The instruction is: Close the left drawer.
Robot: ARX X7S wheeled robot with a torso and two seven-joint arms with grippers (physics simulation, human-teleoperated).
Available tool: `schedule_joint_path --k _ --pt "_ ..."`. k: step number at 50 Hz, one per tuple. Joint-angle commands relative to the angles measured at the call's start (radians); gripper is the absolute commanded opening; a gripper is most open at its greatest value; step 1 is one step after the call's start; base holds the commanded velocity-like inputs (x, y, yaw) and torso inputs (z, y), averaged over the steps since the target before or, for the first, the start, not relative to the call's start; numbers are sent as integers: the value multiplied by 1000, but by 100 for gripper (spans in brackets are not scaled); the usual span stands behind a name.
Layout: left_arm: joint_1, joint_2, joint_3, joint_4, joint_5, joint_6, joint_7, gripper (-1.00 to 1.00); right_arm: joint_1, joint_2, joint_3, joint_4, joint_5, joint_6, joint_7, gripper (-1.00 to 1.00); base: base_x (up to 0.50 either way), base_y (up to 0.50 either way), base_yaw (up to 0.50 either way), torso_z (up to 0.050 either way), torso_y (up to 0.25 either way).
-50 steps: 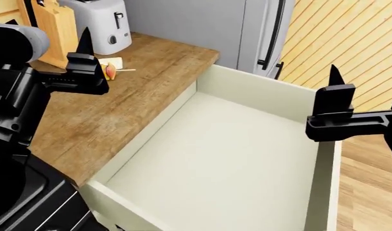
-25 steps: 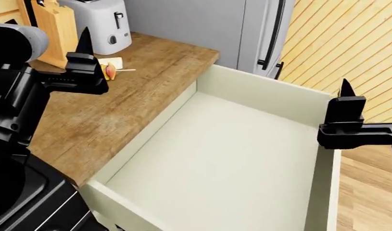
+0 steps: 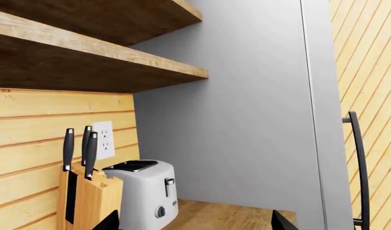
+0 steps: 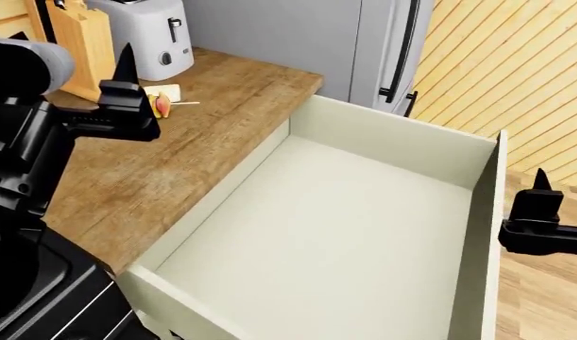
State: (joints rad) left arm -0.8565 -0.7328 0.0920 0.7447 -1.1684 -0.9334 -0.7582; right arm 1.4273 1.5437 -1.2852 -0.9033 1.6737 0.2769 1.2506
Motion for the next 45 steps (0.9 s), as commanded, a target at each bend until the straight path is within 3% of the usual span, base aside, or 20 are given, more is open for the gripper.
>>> schedule_joint_path --k 1,8,32,45 --pt "8 -3 2 -2 3 6 3 100 -165 27 -151 62 -193 -211 -56 100 0 0 0 0 0" --pt "8 -3 2 -6 3 9 5 100 -302 27 -285 179 -332 -471 -113 100 0 0 0 0 0" --pt "16 -2 19 -1 14 15 6 100 -530 27 -507 378 -487 -932 -123 100 0 0 0 0 0" --pt "17 -4 21 -2 14 20 8 100 -631 27 -607 507 -407 -1159 -264 100 0 0 0 0 0"
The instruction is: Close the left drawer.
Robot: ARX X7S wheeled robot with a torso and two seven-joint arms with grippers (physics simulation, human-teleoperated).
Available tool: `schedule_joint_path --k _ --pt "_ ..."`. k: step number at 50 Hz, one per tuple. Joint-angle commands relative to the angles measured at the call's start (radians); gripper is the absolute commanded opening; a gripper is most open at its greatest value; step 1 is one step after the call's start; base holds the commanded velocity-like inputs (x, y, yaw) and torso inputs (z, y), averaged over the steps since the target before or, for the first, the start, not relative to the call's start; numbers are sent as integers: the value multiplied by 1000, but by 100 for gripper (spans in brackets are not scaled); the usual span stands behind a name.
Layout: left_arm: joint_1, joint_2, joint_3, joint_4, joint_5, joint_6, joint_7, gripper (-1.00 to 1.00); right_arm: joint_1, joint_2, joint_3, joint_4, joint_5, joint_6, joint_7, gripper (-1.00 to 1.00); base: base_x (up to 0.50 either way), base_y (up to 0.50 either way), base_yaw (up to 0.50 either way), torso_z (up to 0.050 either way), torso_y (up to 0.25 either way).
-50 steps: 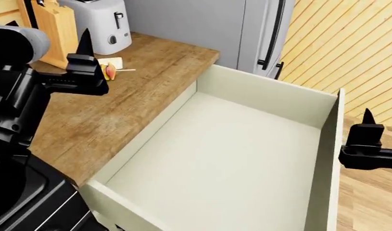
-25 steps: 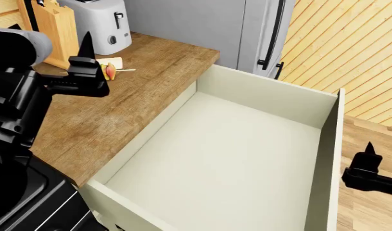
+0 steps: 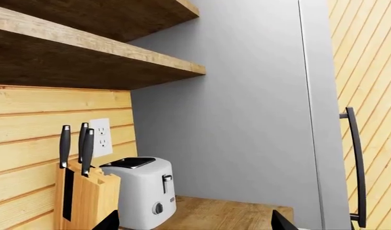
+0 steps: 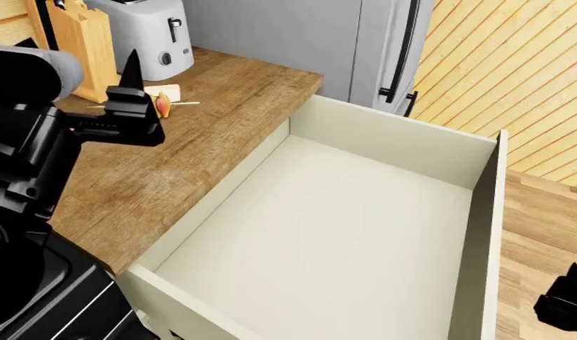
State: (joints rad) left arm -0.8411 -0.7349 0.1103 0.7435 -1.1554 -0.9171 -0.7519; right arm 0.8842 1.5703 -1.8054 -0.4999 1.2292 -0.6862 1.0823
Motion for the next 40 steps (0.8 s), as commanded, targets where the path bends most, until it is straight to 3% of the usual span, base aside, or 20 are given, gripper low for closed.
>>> schedule_joint_path --k 1,15,19,40 --pt "4 -2 3 -1 3 5 3 100 -91 0 -90 107 39 -202 -98 100 0 0 0 0 0" --pt "4 -3 6 -1 3 8 2 100 -127 0 -127 165 126 -249 -187 100 0 0 0 0 0" --pt "4 -1 11 -2 7 9 3 100 -103 -8 -102 166 159 -190 -212 100 0 0 0 0 0" --pt "14 -4 16 -5 14 21 11 100 -137 -282 -86 416 331 -167 -320 100 0 0 0 0 0"
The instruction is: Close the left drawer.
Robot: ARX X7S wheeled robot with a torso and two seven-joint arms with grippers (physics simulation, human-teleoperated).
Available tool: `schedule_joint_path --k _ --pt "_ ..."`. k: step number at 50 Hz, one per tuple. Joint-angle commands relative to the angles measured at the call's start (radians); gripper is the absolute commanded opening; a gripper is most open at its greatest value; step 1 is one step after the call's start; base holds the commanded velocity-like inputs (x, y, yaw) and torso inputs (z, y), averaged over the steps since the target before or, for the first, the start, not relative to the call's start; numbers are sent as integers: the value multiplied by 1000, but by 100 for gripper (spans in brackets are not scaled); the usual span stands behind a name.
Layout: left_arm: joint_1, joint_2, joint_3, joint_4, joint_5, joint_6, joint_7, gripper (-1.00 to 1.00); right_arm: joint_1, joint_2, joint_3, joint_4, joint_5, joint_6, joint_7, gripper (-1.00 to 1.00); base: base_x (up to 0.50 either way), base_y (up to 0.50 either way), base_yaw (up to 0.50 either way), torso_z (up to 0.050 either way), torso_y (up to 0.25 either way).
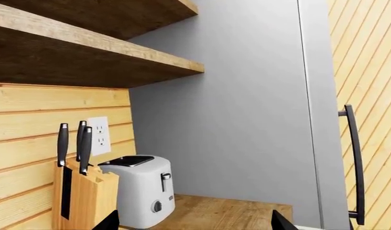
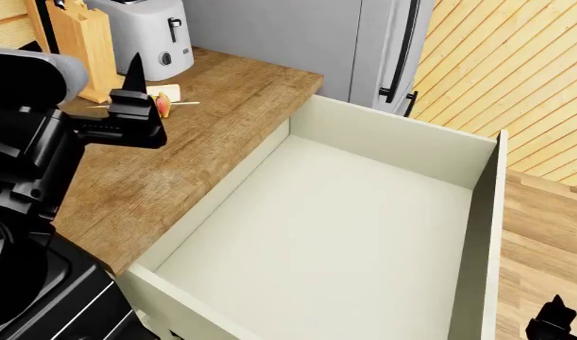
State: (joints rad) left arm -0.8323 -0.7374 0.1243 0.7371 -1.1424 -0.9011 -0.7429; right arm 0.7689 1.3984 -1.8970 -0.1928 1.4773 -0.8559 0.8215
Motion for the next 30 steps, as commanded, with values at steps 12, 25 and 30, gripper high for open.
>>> schedule_joint_path --k 12,25,30 --pt "11 -1 5 2 2 10 3 100 -65 -210 16 213 143 -12 -115 100 0 0 0 0 0" --pt "9 -2 7 6 -6 11 0 100 -126 -247 39 297 222 -42 -185 100 0 0 0 0 0" --pt "15 -2 9 7 2 17 3 100 -157 -259 49 322 250 -64 -211 100 0 0 0 0 0"
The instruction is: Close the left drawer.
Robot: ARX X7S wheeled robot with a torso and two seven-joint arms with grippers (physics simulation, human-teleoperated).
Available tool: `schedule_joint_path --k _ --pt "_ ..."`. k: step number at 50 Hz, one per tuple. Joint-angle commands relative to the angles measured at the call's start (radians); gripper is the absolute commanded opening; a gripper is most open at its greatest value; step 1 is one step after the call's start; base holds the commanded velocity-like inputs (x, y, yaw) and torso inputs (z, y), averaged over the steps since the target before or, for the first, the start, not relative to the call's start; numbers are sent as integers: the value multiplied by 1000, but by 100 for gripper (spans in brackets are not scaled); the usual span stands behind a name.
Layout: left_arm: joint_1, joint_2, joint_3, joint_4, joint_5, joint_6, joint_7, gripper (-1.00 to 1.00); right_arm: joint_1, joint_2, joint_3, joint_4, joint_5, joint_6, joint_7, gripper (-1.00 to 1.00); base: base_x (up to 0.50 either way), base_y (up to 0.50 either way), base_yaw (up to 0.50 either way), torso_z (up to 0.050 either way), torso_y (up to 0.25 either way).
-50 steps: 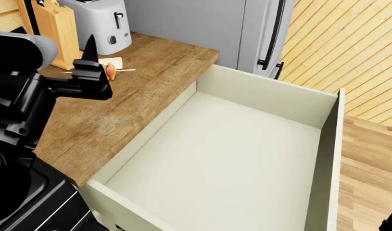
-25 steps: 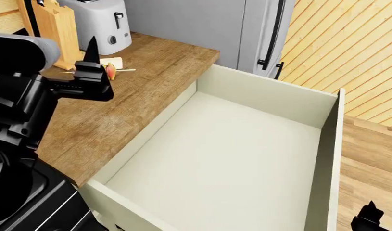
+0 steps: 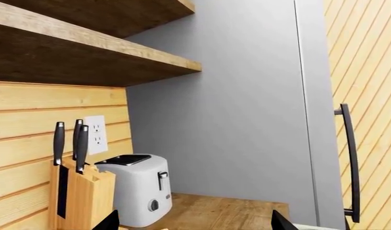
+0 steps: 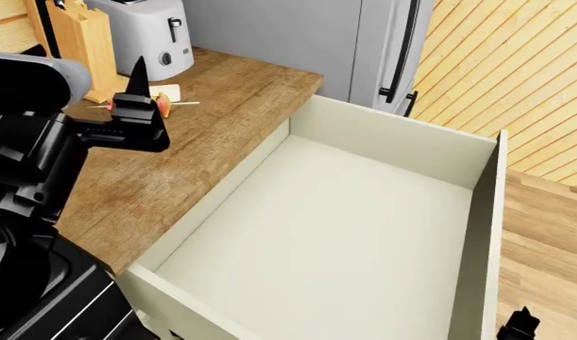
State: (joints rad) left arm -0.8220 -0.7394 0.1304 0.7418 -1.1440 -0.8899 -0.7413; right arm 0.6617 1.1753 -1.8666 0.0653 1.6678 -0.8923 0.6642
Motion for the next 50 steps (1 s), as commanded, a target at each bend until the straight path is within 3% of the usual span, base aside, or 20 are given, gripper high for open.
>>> schedule_joint_path --k 1,20,50 --pt "2 0 4 3 1 3 0 100 -55 -40 21 70 64 -30 -59 100 0 0 0 0 0" --pt "-4 2 13 5 -6 1 -5 100 -94 -90 45 149 106 -14 -98 100 0 0 0 0 0" --pt "1 -1 22 7 -2 9 -5 100 -114 -256 88 360 181 68 -217 100 0 0 0 0 0"
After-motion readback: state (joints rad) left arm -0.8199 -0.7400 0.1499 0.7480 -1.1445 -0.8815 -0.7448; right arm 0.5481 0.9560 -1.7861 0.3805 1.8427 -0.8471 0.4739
